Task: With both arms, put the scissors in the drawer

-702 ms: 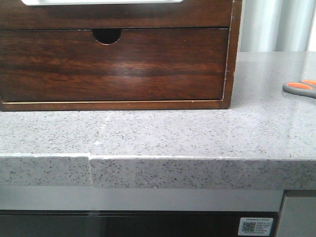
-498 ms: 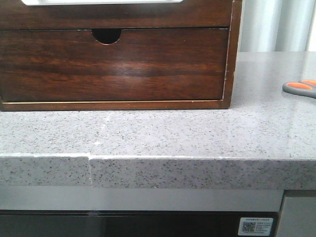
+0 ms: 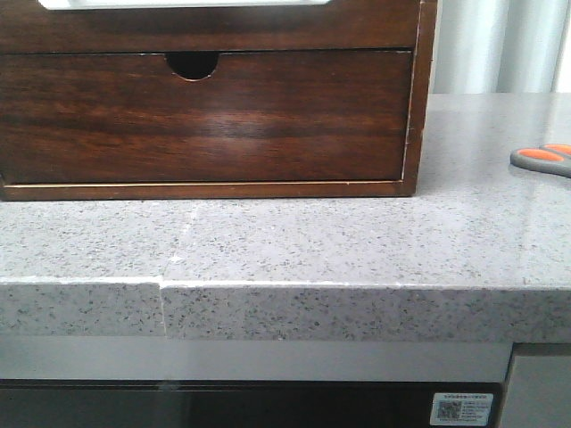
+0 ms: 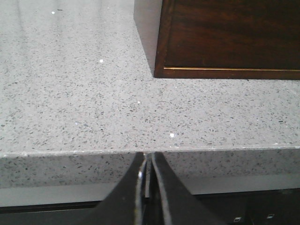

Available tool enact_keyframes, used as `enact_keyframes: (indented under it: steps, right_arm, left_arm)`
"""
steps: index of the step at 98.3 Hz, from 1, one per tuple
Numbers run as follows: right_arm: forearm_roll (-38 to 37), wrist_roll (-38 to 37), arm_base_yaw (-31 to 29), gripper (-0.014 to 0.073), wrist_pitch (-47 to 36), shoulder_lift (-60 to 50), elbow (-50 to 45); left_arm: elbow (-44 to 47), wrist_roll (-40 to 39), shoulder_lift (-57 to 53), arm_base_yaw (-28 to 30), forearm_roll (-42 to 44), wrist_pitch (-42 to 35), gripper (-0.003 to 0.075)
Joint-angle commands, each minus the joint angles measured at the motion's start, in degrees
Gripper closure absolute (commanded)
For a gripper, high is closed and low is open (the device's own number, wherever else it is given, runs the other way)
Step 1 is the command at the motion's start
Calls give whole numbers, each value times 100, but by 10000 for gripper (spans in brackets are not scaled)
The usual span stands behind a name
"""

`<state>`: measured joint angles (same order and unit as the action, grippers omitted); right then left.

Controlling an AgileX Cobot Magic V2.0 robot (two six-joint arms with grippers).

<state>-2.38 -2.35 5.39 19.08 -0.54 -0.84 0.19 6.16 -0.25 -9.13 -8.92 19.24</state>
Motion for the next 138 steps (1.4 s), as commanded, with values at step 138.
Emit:
enact_keyframes:
  steps: [138]
  right_arm:
    - [-197,25,-25,634,-1732,-114,-66]
  left_arm:
    - [126,-38,-181,19,210,-1207,739]
